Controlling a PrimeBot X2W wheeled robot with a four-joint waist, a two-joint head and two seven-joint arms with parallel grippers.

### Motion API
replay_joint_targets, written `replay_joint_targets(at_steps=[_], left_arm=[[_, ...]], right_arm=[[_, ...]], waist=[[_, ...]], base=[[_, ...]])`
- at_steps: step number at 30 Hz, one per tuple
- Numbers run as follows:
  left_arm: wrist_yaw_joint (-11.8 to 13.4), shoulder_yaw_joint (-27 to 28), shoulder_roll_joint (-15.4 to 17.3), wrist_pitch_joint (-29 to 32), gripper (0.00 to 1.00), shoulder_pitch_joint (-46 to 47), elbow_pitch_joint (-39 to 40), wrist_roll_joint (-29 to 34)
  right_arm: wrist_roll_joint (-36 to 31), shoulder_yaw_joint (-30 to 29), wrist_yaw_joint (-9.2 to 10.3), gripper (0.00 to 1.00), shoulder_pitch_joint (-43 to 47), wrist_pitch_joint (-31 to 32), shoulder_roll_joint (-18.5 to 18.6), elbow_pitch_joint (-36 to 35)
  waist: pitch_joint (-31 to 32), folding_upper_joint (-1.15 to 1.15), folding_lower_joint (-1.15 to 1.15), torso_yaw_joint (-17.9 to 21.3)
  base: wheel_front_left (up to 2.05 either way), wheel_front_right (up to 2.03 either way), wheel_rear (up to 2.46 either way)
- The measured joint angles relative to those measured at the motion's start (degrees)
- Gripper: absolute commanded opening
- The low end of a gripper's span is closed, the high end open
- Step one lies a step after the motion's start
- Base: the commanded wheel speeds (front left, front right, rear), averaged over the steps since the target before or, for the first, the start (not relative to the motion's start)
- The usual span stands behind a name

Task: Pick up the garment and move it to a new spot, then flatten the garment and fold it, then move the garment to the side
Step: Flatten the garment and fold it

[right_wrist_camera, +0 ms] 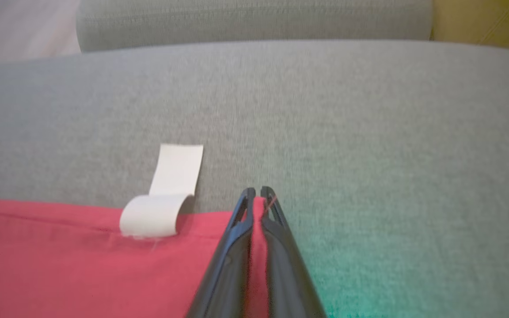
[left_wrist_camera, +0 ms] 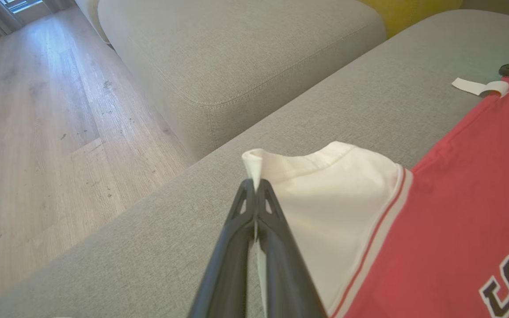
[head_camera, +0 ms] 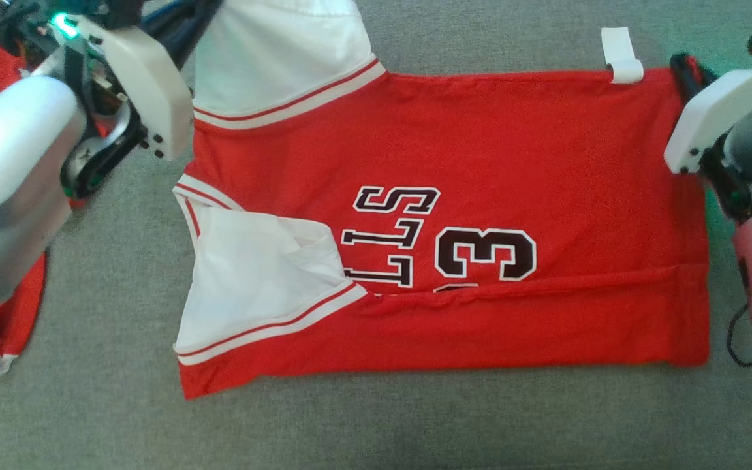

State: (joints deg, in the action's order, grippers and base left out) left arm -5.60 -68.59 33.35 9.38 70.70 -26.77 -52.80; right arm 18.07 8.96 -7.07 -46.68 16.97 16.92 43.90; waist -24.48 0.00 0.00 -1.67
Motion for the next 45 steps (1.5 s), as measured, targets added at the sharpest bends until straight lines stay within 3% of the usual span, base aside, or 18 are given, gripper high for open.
replay_joint_targets(at_steps=[10, 16, 25, 31, 45], left_arm=[[1.05, 2.35, -0.58, -6.71, 0.00, 3.31, -7.12, 1.85], [1.03, 3.31, -3.65, -12.82, 0.00, 5.99, -12.82, 4.14], [-1.07, 0.36, -4.77, -12.92, 0.00, 4.70, -15.24, 3.89], [-1.57, -1.56, -2.94, -10.22, 0.00, 0.63, -11.04, 0.77], [-2.00, -5.87, 8.58, 4.78, 0.00, -9.72, 9.47, -7.03]], right_arm=[[3.22, 0.68, 0.00, 0.00, -8.00, -9.32, 0.16, -0.82], [4.60, 1.27, 0.00, 0.00, -10.89, -13.70, -0.25, 2.45], [8.65, 5.89, 0.00, 0.00, -9.64, -15.01, 0.60, 4.13], [13.56, 10.47, 0.00, 0.00, -4.17, -12.38, 2.49, 2.79], [24.93, 20.65, 0.00, 0.00, 8.00, 2.96, 13.17, -5.79]], waist=[[-0.98, 0.00, 0.00, 0.90], [-1.34, 0.00, 0.01, 1.43], [0.98, 0.00, -0.01, 0.60], [3.26, 0.00, -0.01, -0.06], [10.50, 0.00, -0.02, -1.44]], base=[[0.00, 0.00, 0.00], [0.00, 0.00, 0.00], [0.00, 0.00, 0.00], [0.00, 0.00, 0.00], [0.00, 0.00, 0.00]])
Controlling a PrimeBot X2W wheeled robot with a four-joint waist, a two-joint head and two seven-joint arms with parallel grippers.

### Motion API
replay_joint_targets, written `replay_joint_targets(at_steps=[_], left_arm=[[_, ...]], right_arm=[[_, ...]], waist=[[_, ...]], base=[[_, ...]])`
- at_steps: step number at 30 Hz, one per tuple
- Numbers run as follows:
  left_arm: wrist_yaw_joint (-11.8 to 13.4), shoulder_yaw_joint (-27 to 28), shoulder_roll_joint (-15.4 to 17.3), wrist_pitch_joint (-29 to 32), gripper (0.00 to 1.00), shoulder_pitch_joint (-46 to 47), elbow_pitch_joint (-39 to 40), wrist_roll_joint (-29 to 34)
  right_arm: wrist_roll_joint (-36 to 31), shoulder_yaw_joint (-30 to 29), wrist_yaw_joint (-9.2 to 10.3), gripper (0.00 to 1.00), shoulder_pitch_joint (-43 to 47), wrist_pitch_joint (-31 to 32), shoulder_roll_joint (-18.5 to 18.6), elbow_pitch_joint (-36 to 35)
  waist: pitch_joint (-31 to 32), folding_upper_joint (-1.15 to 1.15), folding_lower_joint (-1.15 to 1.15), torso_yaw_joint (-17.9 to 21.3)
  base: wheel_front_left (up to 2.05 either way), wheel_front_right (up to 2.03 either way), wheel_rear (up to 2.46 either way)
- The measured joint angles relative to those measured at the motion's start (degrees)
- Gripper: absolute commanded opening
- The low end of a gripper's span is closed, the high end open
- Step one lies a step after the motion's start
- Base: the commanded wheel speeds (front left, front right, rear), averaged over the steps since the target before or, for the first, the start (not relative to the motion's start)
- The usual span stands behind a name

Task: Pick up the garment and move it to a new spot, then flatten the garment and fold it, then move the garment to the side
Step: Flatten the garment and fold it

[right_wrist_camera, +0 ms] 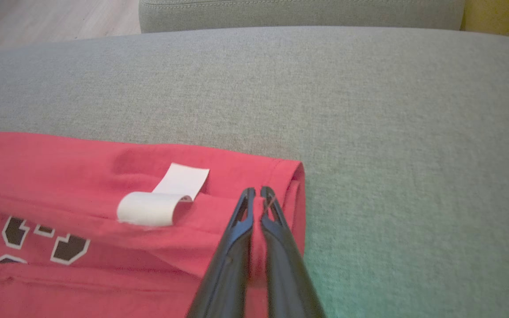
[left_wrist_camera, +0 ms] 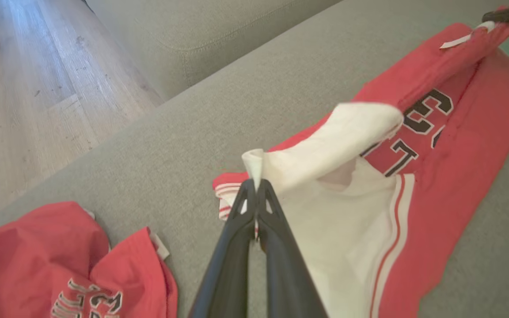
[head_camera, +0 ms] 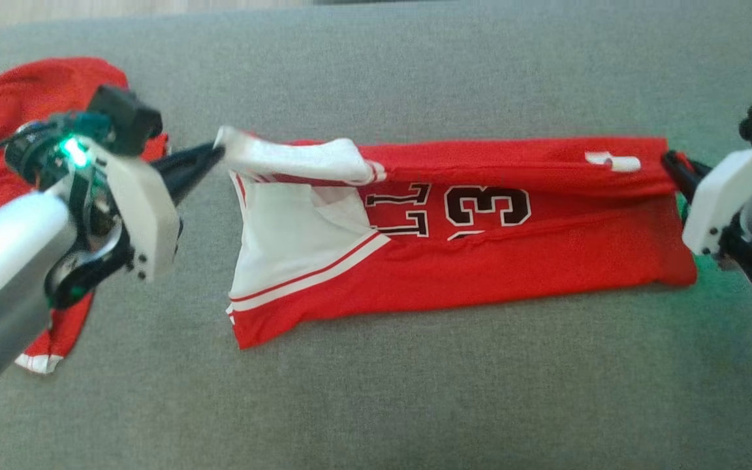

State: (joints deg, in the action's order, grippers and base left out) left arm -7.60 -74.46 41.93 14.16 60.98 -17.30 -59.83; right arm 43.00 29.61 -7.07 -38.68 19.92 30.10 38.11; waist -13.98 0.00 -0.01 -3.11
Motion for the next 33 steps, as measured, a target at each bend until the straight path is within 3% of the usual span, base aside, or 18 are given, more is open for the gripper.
replay_joint_targets(at_steps=[9, 21, 22, 23, 24, 28, 33], left_arm=[[1.25, -1.09, 3.33, 4.49, 0.00, -4.38, 7.80, -0.68], [2.36, -1.44, 4.25, 8.53, 0.00, -8.83, 11.17, -1.46], [2.45, -1.44, 4.24, 8.55, 0.00, -9.12, 11.40, -1.45], [2.65, -1.44, 4.21, 8.54, 0.74, -9.51, 11.59, -1.43], [3.01, -1.46, 4.11, 8.43, 1.00, -9.93, 11.66, -1.25], [4.67, -1.30, 3.68, 5.79, 1.00, -11.10, 11.09, -0.43], [8.83, 2.15, 3.00, -0.79, 1.00, -11.11, 9.77, 0.40]], right_arm=[[3.16, 1.15, 0.00, 0.00, 3.56, 7.48, 3.25, -4.03], [4.91, 0.45, 0.00, 0.00, 7.71, 14.69, 4.21, -7.28], [4.90, 0.09, 0.00, 0.35, 7.99, 14.81, 4.17, -7.25], [4.87, -0.41, 0.00, 1.00, 8.25, 14.82, 4.17, -7.20], [4.71, -0.90, 0.00, 1.00, 8.46, 14.89, 4.13, -7.04], [3.67, -3.32, 0.00, 1.00, 8.98, 14.19, 3.36, -6.86], [2.68, -8.89, 0.00, 1.00, 8.92, 8.91, 1.15, -8.49]], waist=[[2.38, 0.00, 0.01, 0.26], [3.56, 0.00, 0.01, 0.95], [3.63, 0.00, 0.01, 1.00], [3.68, 0.00, 0.01, 1.04], [3.75, 0.00, 0.02, 1.07], [4.15, 0.00, 0.02, 1.15], [4.94, 0.00, 0.01, 1.18]], base=[[0.00, 0.00, 0.00], [0.00, 0.00, 0.00], [0.00, 0.00, 0.00], [0.00, 0.00, 0.00], [0.00, 0.00, 0.00], [0.00, 0.00, 0.00], [0.00, 0.00, 0.00]])
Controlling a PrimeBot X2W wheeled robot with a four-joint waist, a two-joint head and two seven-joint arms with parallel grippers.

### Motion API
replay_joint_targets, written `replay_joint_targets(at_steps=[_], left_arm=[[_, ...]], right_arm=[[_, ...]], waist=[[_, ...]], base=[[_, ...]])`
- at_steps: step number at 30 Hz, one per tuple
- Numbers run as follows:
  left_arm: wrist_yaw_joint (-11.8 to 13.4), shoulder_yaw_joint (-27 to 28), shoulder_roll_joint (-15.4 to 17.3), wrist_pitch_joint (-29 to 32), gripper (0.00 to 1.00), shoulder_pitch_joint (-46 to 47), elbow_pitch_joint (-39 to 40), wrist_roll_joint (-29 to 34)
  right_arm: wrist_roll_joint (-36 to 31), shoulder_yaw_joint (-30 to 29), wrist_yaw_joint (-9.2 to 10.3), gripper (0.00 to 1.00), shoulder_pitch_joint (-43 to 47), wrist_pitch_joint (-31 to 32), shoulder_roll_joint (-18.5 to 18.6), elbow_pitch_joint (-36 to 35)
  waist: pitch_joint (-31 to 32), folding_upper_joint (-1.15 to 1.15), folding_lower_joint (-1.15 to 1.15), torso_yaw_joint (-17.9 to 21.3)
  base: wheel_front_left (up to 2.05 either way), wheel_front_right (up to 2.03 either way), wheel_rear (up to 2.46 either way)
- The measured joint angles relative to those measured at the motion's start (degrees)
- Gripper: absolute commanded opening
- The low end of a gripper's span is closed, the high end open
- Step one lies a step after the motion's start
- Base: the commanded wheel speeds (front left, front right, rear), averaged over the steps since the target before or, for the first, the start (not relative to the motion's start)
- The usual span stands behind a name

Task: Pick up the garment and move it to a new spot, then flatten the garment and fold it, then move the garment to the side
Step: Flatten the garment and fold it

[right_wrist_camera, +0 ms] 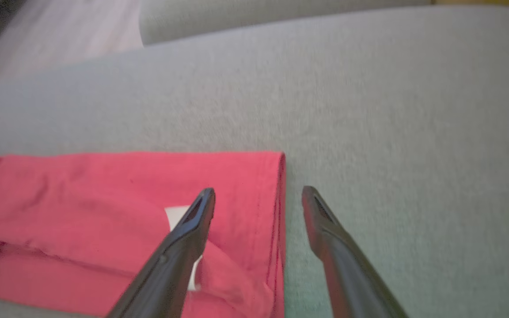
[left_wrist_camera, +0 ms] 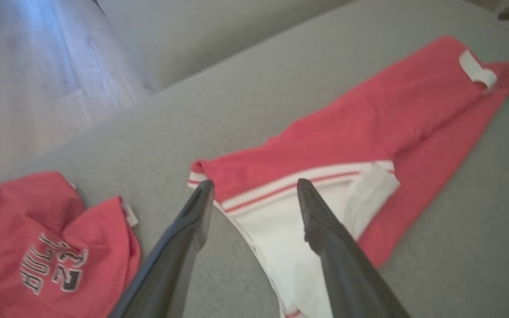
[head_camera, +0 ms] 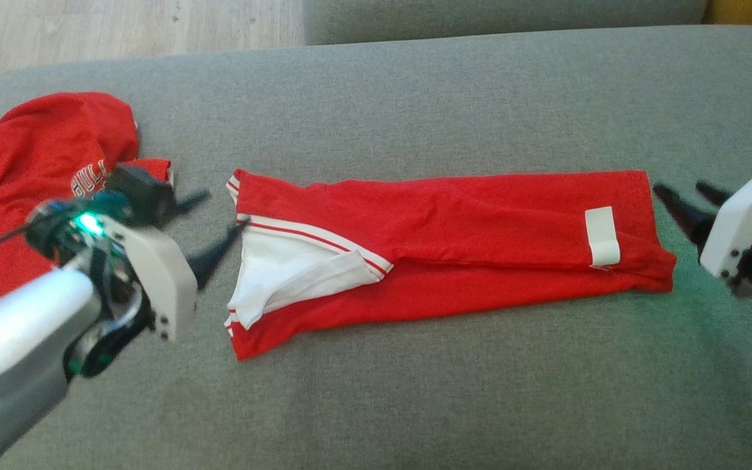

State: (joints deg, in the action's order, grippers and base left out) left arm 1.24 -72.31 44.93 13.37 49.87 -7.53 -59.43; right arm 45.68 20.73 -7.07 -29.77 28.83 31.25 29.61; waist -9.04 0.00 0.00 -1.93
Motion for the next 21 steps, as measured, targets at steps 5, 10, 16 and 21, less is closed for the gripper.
replay_joint_targets(at_steps=[5, 10, 16, 21], left_arm=[[5.54, 5.43, -1.00, -8.72, 1.00, -0.48, -0.49, -0.47], [12.26, 12.69, -2.49, -22.10, 1.00, -5.27, 0.08, -3.34], [17.15, 18.46, -6.43, -27.65, 1.00, -14.55, 1.93, -1.80], [17.86, 31.41, -14.99, -27.84, 1.00, -24.28, 3.99, 8.46]], right_arm=[[-2.40, -5.20, 0.00, 1.00, -0.26, -8.36, -3.11, -2.96], [-8.47, -9.42, 0.00, 1.00, 0.04, -19.52, -8.70, -7.30], [-17.67, -12.98, 0.00, 1.00, 5.00, -30.34, -16.56, -11.87], [-23.32, -17.11, 0.00, 1.00, 11.41, -37.12, -23.85, -12.93]], waist=[[0.72, 0.00, 0.00, -0.17], [1.68, 0.00, 0.00, -0.28], [2.14, 0.00, 0.00, -0.74], [2.37, 0.00, 0.00, -1.47]], base=[[0.00, 0.00, 0.00], [0.00, 0.00, 0.00], [0.00, 0.00, 0.00], [0.00, 0.00, 0.00]])
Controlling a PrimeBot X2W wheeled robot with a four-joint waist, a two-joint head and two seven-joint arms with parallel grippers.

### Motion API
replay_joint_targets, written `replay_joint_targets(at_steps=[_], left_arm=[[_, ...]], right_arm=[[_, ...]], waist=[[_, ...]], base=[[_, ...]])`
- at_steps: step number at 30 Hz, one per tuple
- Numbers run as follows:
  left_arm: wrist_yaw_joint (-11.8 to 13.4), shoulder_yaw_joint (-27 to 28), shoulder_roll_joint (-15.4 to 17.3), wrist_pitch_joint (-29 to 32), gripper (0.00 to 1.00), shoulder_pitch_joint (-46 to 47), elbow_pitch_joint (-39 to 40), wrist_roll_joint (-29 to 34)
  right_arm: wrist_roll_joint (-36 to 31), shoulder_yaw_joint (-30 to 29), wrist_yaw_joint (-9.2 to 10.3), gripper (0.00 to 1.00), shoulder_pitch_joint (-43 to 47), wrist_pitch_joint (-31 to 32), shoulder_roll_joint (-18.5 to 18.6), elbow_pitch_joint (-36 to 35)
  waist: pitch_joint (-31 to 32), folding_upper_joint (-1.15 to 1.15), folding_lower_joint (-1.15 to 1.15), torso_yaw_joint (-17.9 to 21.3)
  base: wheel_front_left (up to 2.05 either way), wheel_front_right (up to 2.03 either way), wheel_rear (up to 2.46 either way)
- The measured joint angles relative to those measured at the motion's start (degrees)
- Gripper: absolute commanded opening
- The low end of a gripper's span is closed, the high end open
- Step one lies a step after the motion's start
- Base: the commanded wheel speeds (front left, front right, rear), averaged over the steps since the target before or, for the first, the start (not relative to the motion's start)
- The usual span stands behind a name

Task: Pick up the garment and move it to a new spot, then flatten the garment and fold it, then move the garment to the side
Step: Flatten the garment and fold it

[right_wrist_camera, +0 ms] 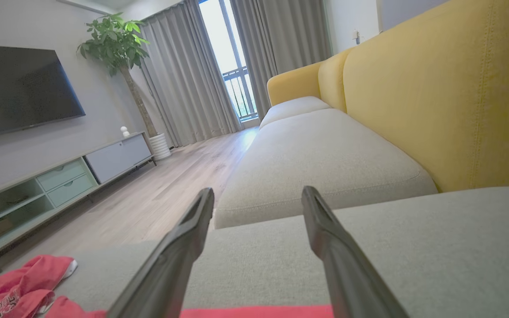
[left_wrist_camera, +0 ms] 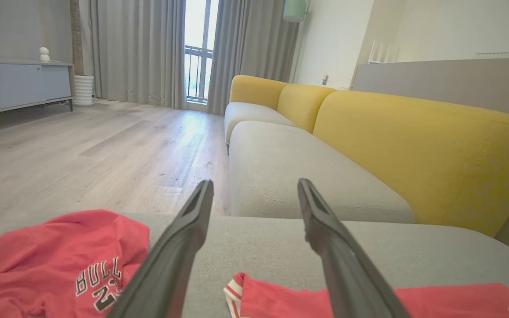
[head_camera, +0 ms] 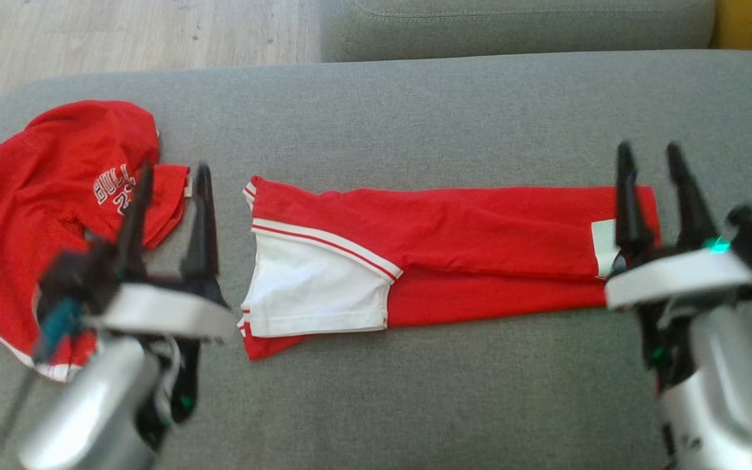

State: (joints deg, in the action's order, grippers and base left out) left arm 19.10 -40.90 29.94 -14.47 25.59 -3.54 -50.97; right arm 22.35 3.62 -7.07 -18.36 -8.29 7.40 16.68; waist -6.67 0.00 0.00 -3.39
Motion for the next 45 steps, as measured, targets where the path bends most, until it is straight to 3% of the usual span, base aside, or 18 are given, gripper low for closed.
replay_joint_targets(at_steps=[4, 11, 17, 25, 30, 39, 40, 41, 42, 45], left_arm=[[-2.96, 7.45, -6.23, -0.05, 1.00, -9.15, -1.13, 8.48], [-10.73, 17.18, -14.41, -0.05, 1.00, -16.67, -6.04, 17.39], [-15.28, 20.91, -17.03, -0.05, 1.00, -16.52, -7.65, 22.25], [-19.62, 22.84, -20.24, -0.05, 1.00, -14.99, -9.92, 25.92], [-21.26, 24.20, -21.68, -0.05, 1.00, -14.38, -11.34, 27.44], [-22.99, 26.04, -23.09, -0.05, 1.00, -13.69, -12.52, 28.95], [-23.20, 26.17, -23.18, -0.05, 1.00, -13.69, -12.66, 29.16], [-23.23, 26.28, -23.28, -0.05, 1.00, -13.69, -12.72, 29.45], [-23.24, 26.39, -23.37, -0.05, 1.00, -13.69, -12.79, 29.63], [-23.74, 26.82, -23.68, -0.05, 1.00, -13.65, -13.03, 29.88]], right_arm=[[-3.11, -1.65, 0.00, 1.00, 4.31, -3.14, -3.46, 0.15], [-2.63, -2.63, 0.00, 1.00, 8.24, -4.92, -4.21, 2.33], [-4.01, -3.93, 0.00, 1.00, 7.55, -5.31, -4.44, 4.04], [-9.04, -14.92, 0.00, 1.00, 1.47, -1.41, -4.55, 15.12], [-10.99, -20.84, 0.00, 1.00, -1.64, -0.19, -4.55, 23.97], [-11.72, -22.59, 0.00, 1.00, -6.63, -1.91, -4.26, 35.35], [-11.06, -21.96, 0.00, 0.92, -7.43, -2.16, -4.08, 36.60], [-10.47, -21.20, 0.00, 0.35, -8.17, -2.60, -3.81, 37.72], [-9.90, -20.45, 0.00, 0.00, -8.81, -3.04, -3.58, 38.69], [-8.64, -18.09, 0.00, 0.00, -10.13, -3.89, -3.33, 41.02]], waist=[[0.43, 0.00, 0.00, -0.18], [0.86, 0.00, 0.00, 0.09], [-0.25, 0.00, 0.00, -0.12], [-2.85, 0.00, 0.01, -1.50], [-3.91, 0.00, 0.01, -2.52], [-4.75, 0.00, 0.01, -2.71], [-4.85, 0.00, 0.00, -2.67], [-4.94, 0.00, 0.01, -2.61], [-5.02, 0.00, 0.01, -2.54], [-5.13, 0.00, 0.01, -2.29]], base=[[0.00, 0.00, 0.00], [0.00, 0.00, 0.00], [0.00, 0.00, 0.00], [0.00, 0.00, 0.00], [0.00, 0.00, 0.00], [0.00, 0.00, 0.00], [0.00, 0.00, 0.00], [0.00, 0.00, 0.00], [0.00, 0.00, 0.00], [0.00, 0.00, 0.00]])
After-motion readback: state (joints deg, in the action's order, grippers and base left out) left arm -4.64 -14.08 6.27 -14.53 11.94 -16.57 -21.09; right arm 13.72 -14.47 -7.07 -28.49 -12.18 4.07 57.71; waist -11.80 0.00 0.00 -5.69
